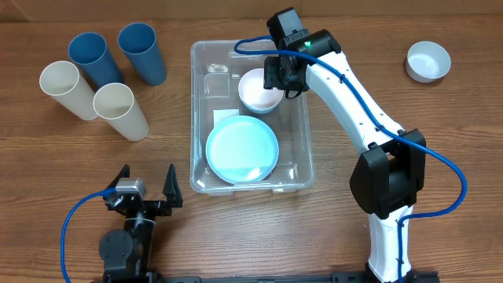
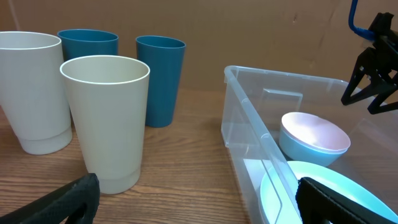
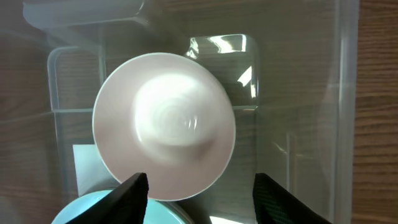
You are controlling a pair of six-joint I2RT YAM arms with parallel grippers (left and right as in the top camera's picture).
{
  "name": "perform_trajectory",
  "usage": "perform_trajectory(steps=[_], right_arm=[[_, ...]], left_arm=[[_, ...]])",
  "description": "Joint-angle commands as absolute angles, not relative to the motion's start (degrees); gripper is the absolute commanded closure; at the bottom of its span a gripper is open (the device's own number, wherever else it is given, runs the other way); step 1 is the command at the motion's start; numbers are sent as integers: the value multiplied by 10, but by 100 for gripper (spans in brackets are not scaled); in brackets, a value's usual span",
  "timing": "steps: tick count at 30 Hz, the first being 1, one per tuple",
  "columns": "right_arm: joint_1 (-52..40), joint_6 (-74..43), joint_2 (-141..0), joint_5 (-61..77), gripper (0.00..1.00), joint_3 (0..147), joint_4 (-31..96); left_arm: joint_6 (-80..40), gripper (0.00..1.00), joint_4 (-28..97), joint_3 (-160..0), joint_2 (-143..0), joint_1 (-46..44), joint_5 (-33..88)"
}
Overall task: Pack container
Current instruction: 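Lower the pink bowl onto the light-blue bowl and release, then move the right gripper to the grey bowl and grasp it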
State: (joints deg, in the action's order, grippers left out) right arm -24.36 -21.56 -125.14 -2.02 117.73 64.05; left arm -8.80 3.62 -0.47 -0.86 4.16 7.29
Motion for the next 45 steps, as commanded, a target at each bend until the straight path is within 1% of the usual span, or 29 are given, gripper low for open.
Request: perform_trajectory(steps=[1, 3, 7, 10, 12, 15, 19, 23, 27, 31, 39, 45], right_arm=[[-242, -194, -1244, -11, 48, 1187, 648], [-242, -190, -1242, -11, 50, 1214, 668], [-238, -191, -1232, -32, 50, 1326, 730], [-208, -200, -1231, -54, 51, 1414, 762], [-171, -216, -1231, -60, 50, 1446, 773], [-99, -259, -1232, -70, 47, 1452, 771], [29, -323, -1241, -61, 38, 1442, 763], [121, -330, -1257, -59, 36, 1413, 750], [173, -308, -1312, -43, 36, 1407, 739], [189, -300, -1360, -52, 36, 1407, 713], [191, -303, -1447, -75, 36, 1407, 672], [192, -303, -1484, -80, 37, 1407, 663]], left_arm=[[-81, 0, 38, -3, -3, 45, 71], [-81, 0, 38, -3, -3, 45, 71], [-81, 0, 38, -3, -3, 45, 71], [-81, 0, 38, -3, -3, 45, 71], [-81, 0, 38, -3, -3, 45, 71], [-81, 0, 38, -3, -3, 45, 71], [-81, 0, 38, -3, -3, 45, 71], [-81, 0, 38, -3, -3, 45, 71], [-81, 0, 38, -3, -3, 45, 71], [-81, 0, 38, -3, -3, 45, 71], [-81, 0, 38, -3, -3, 45, 71], [-81, 0, 38, -3, -3, 45, 71]])
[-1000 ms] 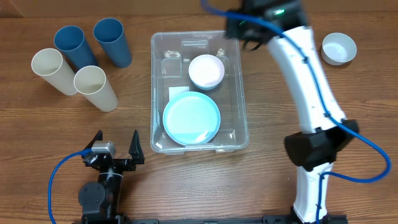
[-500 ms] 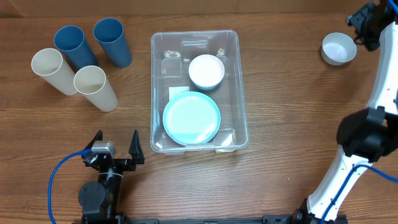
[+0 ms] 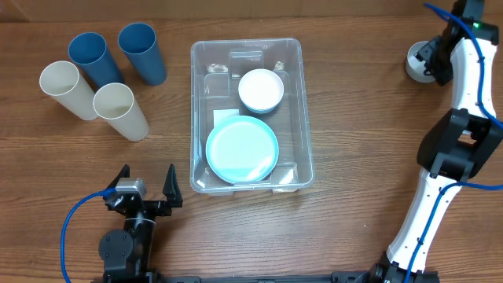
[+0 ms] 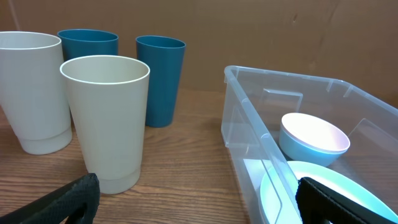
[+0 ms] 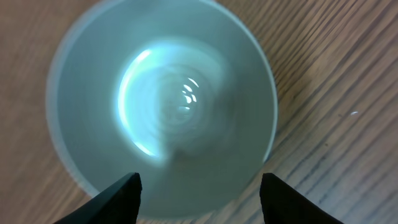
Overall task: Pack container
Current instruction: 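Move the right gripper to the grey bowl and grasp it, then carry the grey bowl into the bin and nest it on the bowls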
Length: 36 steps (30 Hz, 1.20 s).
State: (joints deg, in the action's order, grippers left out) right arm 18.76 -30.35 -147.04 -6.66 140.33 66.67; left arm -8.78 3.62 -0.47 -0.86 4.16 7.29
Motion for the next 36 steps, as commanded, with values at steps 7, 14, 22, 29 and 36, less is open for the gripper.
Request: perform_trajectory(steps=[7, 14, 22, 29, 36], right_arm=[[194, -316, -1495, -96, 60, 1406, 661], [194, -316, -1495, -96, 96, 1406, 675], [188, -315, -1473, -89, 96, 1408, 708], [166, -315, -1363, -65, 96, 1407, 710], [121, -309, -1266, -26, 96, 1407, 724]], left_arm=[[-81, 0, 38, -3, -3, 45, 71], [-81, 0, 38, -3, -3, 45, 71], [-81, 0, 38, -3, -3, 45, 71], [-81, 0, 38, -3, -3, 45, 71], [-81, 0, 38, -3, -3, 45, 71]])
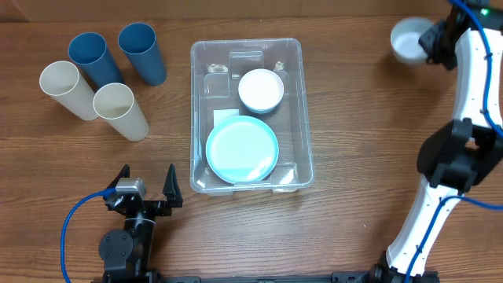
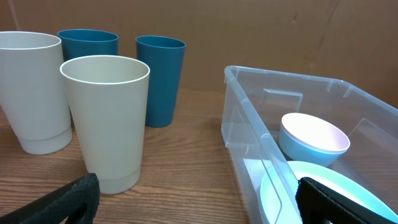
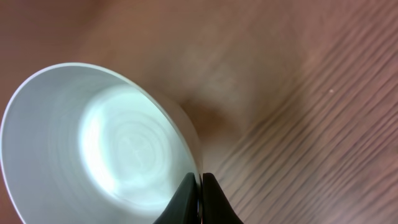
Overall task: Pack container
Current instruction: 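Carry the grey bowl into the bin and nest it on the bowls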
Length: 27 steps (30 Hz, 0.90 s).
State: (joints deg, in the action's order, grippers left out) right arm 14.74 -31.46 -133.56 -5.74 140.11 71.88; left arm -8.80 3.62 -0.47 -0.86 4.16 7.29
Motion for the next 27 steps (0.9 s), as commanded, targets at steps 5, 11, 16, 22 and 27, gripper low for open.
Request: perform_trajectory(steps=[5, 11, 16, 22, 27], right_arm=[[51, -270, -1194, 17, 96, 1407, 739], [-79, -228, -1165, 7, 96, 1405, 800], [-156, -222, -1187, 6, 96, 1392, 820], [-205, -227, -1197, -18, 96, 1273, 752], [-211, -226, -1197, -12, 96, 1173, 668]], left_arm=[[-81, 0, 38, -3, -3, 45, 71], [-81, 0, 38, -3, -3, 45, 71], [-81, 0, 38, -3, -3, 45, 71], [-81, 0, 38, -3, -3, 45, 71], [-81, 0, 38, -3, -3, 45, 71]])
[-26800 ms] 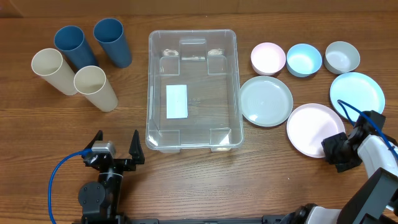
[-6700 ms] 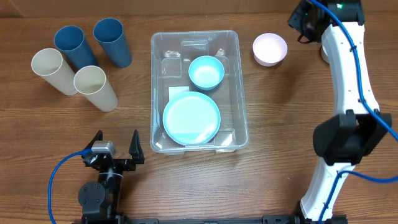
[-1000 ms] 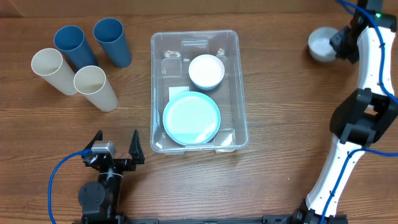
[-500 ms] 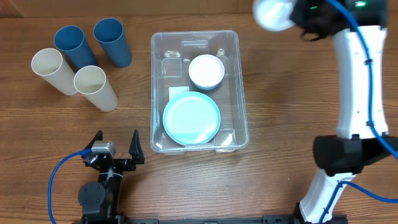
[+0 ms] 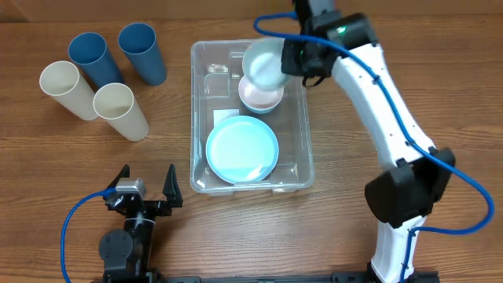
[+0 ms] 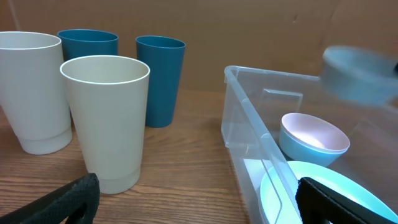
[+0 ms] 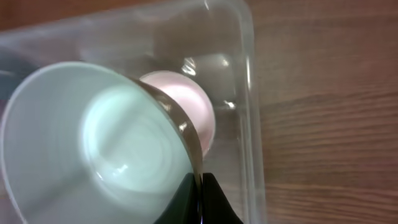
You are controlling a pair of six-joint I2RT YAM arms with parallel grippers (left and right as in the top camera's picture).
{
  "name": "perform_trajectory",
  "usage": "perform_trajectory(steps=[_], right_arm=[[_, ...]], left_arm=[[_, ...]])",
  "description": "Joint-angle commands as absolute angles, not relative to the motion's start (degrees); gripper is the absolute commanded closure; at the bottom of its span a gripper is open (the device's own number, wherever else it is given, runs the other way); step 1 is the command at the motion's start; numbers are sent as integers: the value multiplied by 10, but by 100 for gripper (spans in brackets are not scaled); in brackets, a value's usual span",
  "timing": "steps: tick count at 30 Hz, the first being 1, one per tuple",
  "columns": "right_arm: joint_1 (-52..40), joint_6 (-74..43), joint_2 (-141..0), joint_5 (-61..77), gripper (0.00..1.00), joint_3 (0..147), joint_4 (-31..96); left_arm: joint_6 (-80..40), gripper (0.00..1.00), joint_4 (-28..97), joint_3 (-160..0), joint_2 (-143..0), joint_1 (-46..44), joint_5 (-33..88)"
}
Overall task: Pack container
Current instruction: 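Carry the grey bowl into the bin and nest it on the bowls, then release the grey bowl and retract the right arm to the right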
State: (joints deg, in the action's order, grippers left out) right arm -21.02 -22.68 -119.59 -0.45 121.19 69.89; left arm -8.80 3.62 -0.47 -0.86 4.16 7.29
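Note:
My right gripper (image 7: 200,190) is shut on the rim of a pale bowl (image 7: 99,146), held in the air over the far end of the clear plastic container (image 5: 306,134). The held bowl (image 5: 263,64) hangs just above a pinkish-white bowl (image 5: 262,97) lying inside the container. A light blue plate (image 5: 242,149) lies in the container's near half. In the left wrist view the held bowl (image 6: 357,73) shows blurred above the bin. My left gripper (image 5: 146,191) rests open at the table's near left edge, holding nothing.
Two blue cups (image 5: 141,52) and two cream cups (image 5: 119,110) stand upright at the far left of the wooden table. The container's walls (image 6: 249,134) rise between the cups and the bowls.
My right gripper, shut on the pale bowl, was lifted at the far right corner of the table. It now holds the bowl over the container's far end. The left arm is unchanged.
My right gripper stood open over a bowl lying in the container. Then it was open over a second bowl at the far right of the table. It shut on that bowl's rim, had it lifted, and now holds it above the container.

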Motion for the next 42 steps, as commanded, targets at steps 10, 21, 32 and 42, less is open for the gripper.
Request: perform_trajectory(steps=[10, 21, 32, 42], right_arm=[[-211, -222, -1197, -12, 96, 1104, 570], [-213, -220, -1189, 13, 43, 1131, 612], [-216, -209, -1199, 12, 96, 1191, 657], [-221, -210, -1259, 12, 96, 1188, 607]], left_arm=[[-81, 0, 38, -3, -3, 45, 71], [-81, 0, 38, -3, -3, 45, 71], [-81, 0, 38, -3, -3, 45, 71], [-81, 0, 38, -3, -3, 45, 71]])
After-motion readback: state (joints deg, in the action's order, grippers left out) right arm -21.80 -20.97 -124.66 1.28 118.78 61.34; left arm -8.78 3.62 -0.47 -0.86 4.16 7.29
